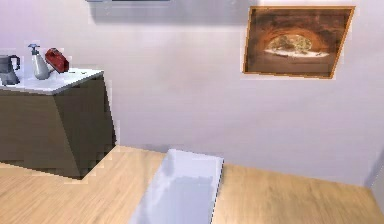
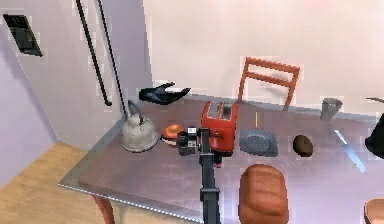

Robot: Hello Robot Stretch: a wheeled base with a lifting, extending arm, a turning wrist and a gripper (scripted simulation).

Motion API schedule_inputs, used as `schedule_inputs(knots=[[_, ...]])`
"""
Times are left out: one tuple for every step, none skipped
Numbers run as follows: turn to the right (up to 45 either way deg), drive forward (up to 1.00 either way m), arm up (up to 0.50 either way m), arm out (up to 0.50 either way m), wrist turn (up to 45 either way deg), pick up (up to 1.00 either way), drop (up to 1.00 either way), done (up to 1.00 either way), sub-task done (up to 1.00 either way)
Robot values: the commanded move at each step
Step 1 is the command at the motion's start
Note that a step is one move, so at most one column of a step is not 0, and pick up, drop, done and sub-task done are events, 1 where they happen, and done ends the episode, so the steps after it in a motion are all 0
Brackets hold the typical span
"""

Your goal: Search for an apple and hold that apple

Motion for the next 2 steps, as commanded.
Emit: schedule_inputs(knots=[[0.0, 0.0, 0.1, 0.0, 0.0, 0.0, 0.0, 0.0, 0.0], [0.0, 0.0, 0.0, 0.0, 0.0, 0.0, 0.0, 1.0, 0.0]])
